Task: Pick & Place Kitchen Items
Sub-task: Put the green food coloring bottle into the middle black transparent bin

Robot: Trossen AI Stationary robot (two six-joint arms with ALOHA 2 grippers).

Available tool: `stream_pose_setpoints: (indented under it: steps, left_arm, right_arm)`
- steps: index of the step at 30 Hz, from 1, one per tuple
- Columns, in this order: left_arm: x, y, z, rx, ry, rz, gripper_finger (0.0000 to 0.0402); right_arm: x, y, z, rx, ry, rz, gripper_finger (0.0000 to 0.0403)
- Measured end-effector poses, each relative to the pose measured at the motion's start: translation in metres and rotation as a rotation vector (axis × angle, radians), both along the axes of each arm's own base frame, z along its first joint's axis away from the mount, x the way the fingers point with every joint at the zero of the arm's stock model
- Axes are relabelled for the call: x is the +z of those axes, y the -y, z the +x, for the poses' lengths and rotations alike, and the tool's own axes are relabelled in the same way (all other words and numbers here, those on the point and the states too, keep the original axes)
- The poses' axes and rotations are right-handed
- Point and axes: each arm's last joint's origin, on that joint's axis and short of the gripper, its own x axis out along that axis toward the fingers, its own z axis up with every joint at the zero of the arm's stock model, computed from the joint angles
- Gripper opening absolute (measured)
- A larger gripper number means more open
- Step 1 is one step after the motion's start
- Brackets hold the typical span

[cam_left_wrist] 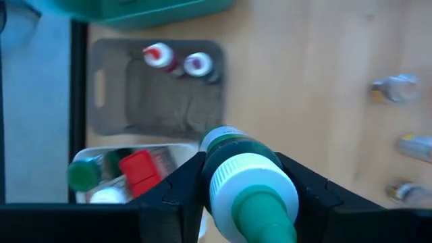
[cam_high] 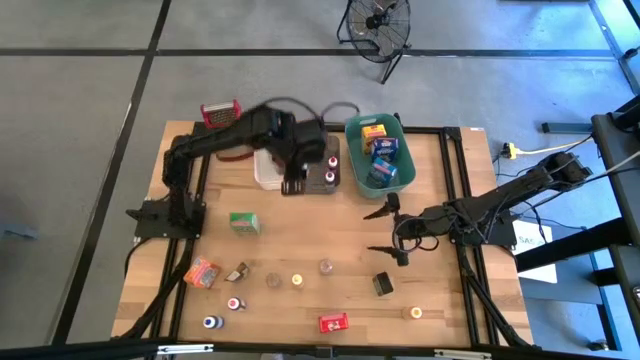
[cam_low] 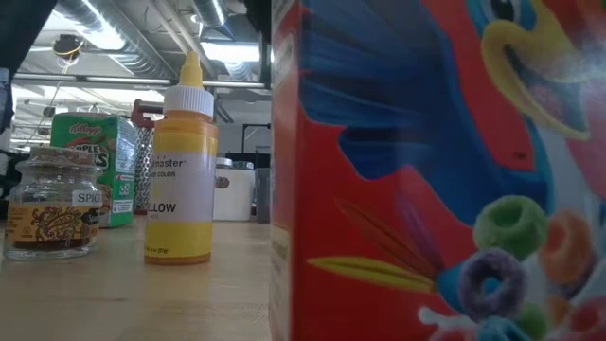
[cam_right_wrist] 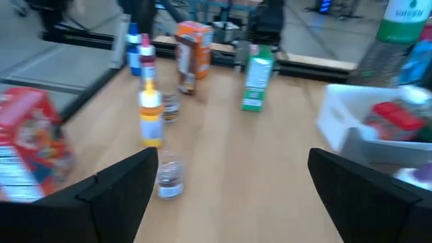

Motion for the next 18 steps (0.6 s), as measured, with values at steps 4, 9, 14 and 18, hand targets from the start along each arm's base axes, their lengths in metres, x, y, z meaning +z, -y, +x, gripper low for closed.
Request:
stream_pose_setpoints:
  steps: [4,9,14,18]
  left_arm:
    - [-0.003,-0.032,-0.004,0.028,-0.013,0.014,0.0148]
    - [-0.015,-0.071,0.000,-0.015,0.034,-0.018,0.0147]
    - [-0.034,-0.105,0.001,-0.061,0.053,-0.050,0.0148]
    - [-0.054,-0.132,-0.003,-0.036,0.034,-0.045,0.0147]
  right_arm:
    - [0.001,0.003,0.000,-0.083,0.019,-0.090,0.0385]
    - [0.001,0.007,0.000,-0.214,0.028,-0.177,0.0385]
    - [0.003,0.011,0.001,-0.267,0.040,-0.239,0.0385]
    - [0.004,0.015,0.002,-0.268,0.043,-0.302,0.0385]
